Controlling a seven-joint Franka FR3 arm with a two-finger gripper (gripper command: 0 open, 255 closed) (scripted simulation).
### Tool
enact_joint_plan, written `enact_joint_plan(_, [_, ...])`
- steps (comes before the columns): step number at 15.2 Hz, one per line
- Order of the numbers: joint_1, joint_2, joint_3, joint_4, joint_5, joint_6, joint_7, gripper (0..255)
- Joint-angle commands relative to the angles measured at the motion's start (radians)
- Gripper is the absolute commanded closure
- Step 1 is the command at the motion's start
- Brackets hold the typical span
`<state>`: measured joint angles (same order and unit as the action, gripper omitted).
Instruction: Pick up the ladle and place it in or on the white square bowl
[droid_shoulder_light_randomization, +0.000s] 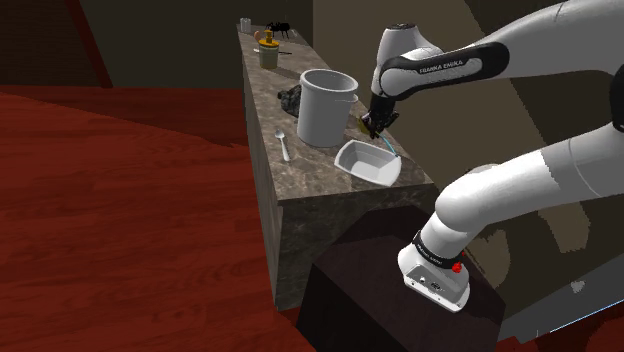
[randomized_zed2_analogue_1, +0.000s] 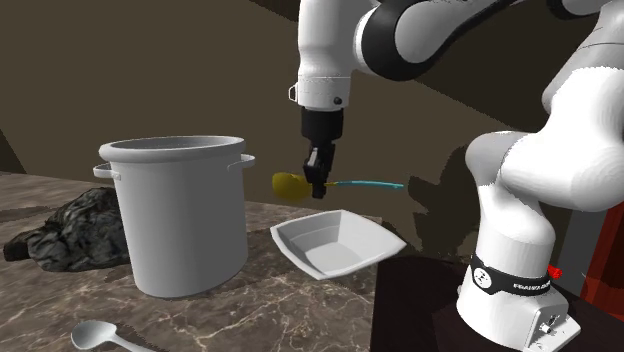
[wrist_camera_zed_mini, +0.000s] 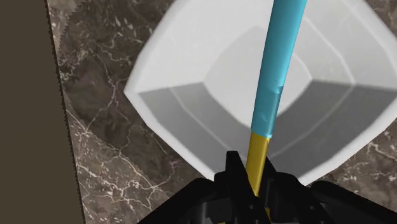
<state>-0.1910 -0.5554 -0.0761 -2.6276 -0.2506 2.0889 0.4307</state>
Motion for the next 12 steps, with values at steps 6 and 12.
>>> enact_joint_plan(6, [0.008, -0.004, 0.019, -0.074, 0.0, 0.063, 0.04, 255])
enact_joint_plan(12, [0.001, 0.046, 0.017, -0.123, -0.017, 0.161, 0.06, 255])
